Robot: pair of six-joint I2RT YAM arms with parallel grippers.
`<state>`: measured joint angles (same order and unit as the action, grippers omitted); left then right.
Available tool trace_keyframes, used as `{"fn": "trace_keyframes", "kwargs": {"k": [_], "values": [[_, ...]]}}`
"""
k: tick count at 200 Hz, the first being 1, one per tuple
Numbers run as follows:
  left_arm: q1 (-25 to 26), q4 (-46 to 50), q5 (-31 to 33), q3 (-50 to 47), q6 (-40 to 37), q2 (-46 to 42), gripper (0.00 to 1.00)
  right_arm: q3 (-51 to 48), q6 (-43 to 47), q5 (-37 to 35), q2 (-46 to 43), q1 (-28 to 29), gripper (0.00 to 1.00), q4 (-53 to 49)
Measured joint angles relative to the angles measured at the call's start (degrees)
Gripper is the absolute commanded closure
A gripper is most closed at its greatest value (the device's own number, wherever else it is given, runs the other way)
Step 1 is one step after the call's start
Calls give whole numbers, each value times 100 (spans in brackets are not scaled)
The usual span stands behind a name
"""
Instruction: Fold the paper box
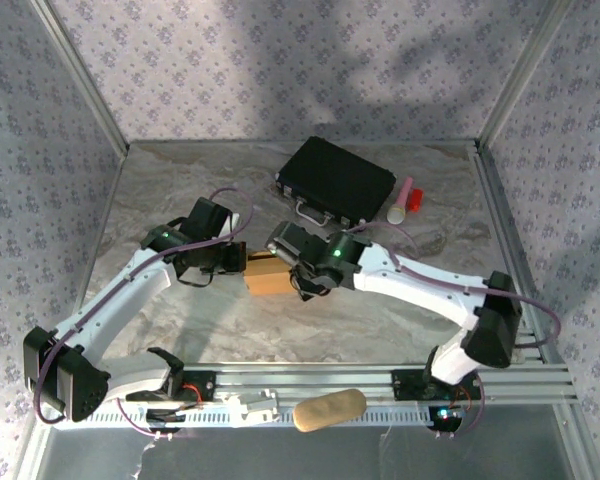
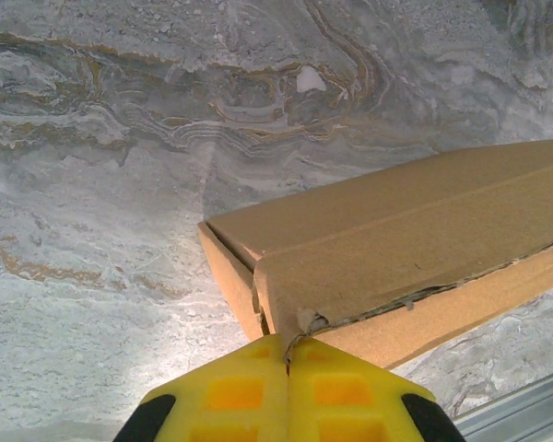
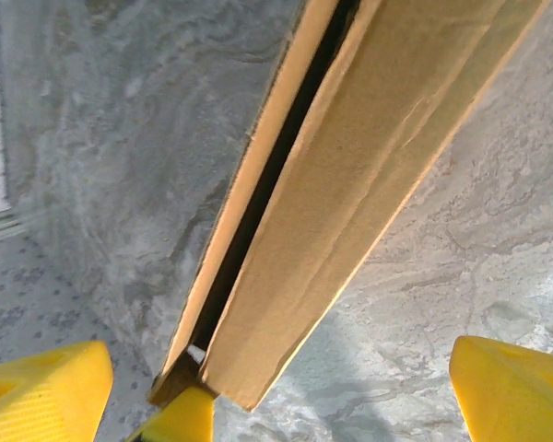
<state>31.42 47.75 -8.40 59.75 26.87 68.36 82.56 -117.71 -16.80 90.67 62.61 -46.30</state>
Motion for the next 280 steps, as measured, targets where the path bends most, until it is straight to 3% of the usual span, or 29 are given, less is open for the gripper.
{"fn": "trace_keyframes", "kwargs": {"k": [77, 212, 280], "values": [[63, -11, 76, 0, -2, 0, 100, 632, -68, 627, 951, -219, 8, -173], [103, 9, 136, 9, 63, -2, 100, 678, -144, 758, 1239, -310, 50, 267], [133, 50, 105, 9, 236, -44, 100, 616, -146, 754, 1220, -330, 53, 385]]}}
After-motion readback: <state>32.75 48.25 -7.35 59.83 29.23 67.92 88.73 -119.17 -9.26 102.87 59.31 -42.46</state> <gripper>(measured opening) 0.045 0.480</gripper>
